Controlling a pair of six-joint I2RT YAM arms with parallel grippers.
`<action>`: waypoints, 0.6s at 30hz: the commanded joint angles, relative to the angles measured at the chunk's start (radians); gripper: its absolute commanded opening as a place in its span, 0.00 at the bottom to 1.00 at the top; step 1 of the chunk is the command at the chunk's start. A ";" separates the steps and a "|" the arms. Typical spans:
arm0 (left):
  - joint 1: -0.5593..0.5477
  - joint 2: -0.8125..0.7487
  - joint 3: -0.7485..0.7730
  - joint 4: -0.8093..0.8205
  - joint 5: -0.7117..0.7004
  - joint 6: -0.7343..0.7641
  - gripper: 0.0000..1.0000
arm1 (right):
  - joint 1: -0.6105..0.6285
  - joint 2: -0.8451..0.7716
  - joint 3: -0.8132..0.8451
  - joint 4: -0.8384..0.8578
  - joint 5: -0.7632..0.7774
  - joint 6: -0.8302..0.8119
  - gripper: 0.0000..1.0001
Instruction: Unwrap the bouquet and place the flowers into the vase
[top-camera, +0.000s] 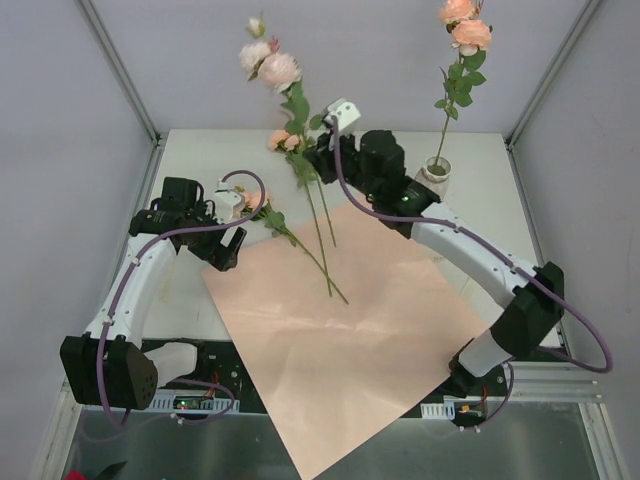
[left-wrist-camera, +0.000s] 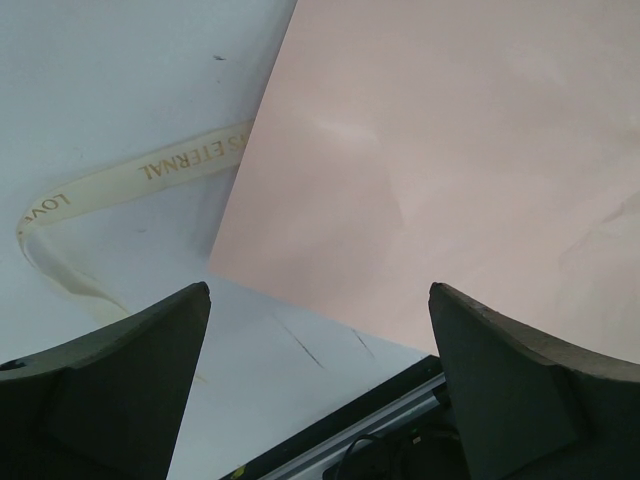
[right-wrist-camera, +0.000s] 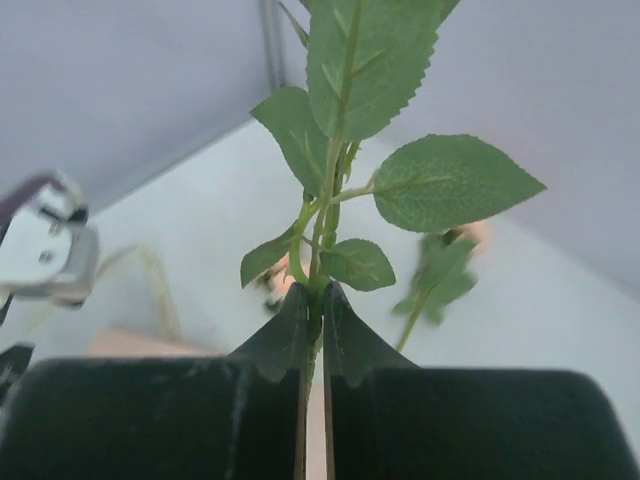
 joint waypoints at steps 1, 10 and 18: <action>0.013 -0.025 0.038 0.002 0.005 0.000 0.91 | -0.122 -0.116 0.004 0.316 0.063 -0.153 0.01; 0.013 -0.007 0.052 0.002 0.004 0.004 0.91 | -0.335 -0.160 -0.029 0.593 0.095 -0.337 0.01; 0.013 0.016 0.067 0.002 -0.004 0.006 0.92 | -0.443 -0.200 -0.164 0.774 0.180 -0.341 0.01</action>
